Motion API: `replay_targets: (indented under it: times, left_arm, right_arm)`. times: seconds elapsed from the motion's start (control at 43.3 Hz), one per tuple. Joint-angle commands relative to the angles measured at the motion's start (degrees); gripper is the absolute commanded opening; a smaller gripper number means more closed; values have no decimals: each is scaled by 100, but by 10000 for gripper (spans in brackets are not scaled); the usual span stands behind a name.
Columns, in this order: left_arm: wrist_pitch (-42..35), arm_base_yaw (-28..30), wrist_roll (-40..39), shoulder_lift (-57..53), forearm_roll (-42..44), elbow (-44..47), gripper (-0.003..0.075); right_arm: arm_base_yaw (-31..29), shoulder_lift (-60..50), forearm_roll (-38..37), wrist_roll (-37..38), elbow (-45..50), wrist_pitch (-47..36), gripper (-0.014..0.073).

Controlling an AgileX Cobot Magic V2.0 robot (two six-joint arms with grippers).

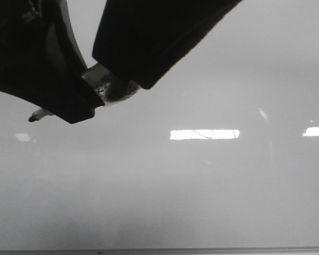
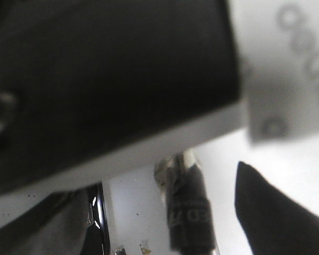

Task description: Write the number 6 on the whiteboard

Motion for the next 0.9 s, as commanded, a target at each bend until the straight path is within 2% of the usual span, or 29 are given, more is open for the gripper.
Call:
replay_targets:
  times: [0.0, 0.115, 0.323, 0.416, 0.6, 0.67, 0.785, 0.878]
  left_arm:
    - [-279, -41, -8, -163, 36, -192, -20]
    - [-290, -41, -8, -163, 36, -192, -20]
    - [-375, -41, -8, -163, 36, -192, -20]
    - [-375, -41, -8, -163, 36, -192, -20]
    - [-375, -41, -8, -163, 36, -192, -20]
    - [-375, -41, -8, -163, 36, -192, -20]
    - [-375, -41, -8, -163, 36, -192, -14]
    - [-390, -41, -18, -163, 36, -192, 56]
  right_arm:
    - [1, 28, -107, -81, -290, -186, 529]
    - [1, 159, -228, -81, -305, -187, 473]
    - [1, 251, -229, -81, -305, -181, 435]
    - [1, 251, -229, -81, -305, -170, 319]
    - [1, 251, -233, -81, -305, -112, 6]
    - [1, 245, -263, -81, -305, -112, -67]
    - [1, 225, -443, -81, -305, -86, -69]
    - [-99, 128, -604, -75, -266, 35, -68]
